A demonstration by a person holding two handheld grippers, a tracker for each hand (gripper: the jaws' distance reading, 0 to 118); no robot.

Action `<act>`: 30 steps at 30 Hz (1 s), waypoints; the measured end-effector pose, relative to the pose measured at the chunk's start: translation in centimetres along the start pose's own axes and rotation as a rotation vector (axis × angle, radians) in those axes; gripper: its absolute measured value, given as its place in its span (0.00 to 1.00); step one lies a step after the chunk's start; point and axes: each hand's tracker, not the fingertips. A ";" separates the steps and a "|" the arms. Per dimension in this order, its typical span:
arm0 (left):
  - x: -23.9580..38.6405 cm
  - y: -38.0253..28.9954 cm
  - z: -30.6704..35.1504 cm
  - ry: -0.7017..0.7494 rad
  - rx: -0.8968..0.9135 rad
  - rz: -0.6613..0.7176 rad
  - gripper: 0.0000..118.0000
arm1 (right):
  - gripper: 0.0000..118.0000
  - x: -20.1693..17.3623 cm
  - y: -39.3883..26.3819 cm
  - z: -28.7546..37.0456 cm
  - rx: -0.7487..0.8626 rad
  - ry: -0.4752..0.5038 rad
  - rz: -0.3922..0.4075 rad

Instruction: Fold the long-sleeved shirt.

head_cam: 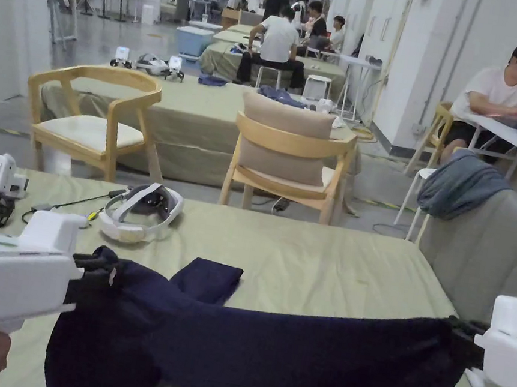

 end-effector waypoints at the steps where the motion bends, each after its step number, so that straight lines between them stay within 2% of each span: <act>1: 0.2 -2.2 0.7 -0.019 -0.030 -0.022 0.03 | 0.05 -0.1 -2.6 0.9 -0.032 0.009 0.035; 6: 1.3 -11.7 3.3 -0.041 -0.207 -0.013 0.03 | 0.05 0.0 -14.0 3.6 -0.256 0.074 0.001; 10: 1.6 -18.2 3.3 -0.041 -0.395 0.036 0.03 | 0.05 -0.4 -20.9 4.0 -0.437 0.072 0.034; 13: 2.3 -21.8 2.3 -0.058 -0.459 0.062 0.03 | 0.05 -0.2 -24.2 3.6 -0.534 0.043 0.006; 16: 3.4 -24.7 0.6 -0.030 -0.608 0.000 0.03 | 0.05 0.5 -26.3 3.6 -0.608 0.019 -0.004; 20: 3.8 -26.6 -1.0 -0.054 -0.651 0.075 0.03 | 0.05 1.2 -27.5 3.0 -0.628 -0.019 -0.064; 22: 4.1 -27.1 -1.4 -0.011 -0.685 0.018 0.03 | 0.05 1.1 -28.1 2.7 -0.648 -0.017 -0.078; 27: 3.2 -26.7 -1.6 0.003 -0.664 0.060 0.03 | 0.06 0.4 -28.2 2.0 -0.665 -0.030 -0.038; 28: 3.1 -26.4 -1.5 -0.003 -0.654 0.072 0.04 | 0.12 0.5 -28.1 2.0 -0.661 -0.027 -0.039; 29: 2.8 -26.2 -1.4 -0.008 -0.647 0.087 0.05 | 0.25 0.7 -27.8 2.0 -0.654 -0.031 -0.042; 30: 2.8 -26.1 -1.3 -0.014 -0.646 0.105 0.10 | 0.47 0.8 -27.7 2.0 -0.646 -0.037 -0.044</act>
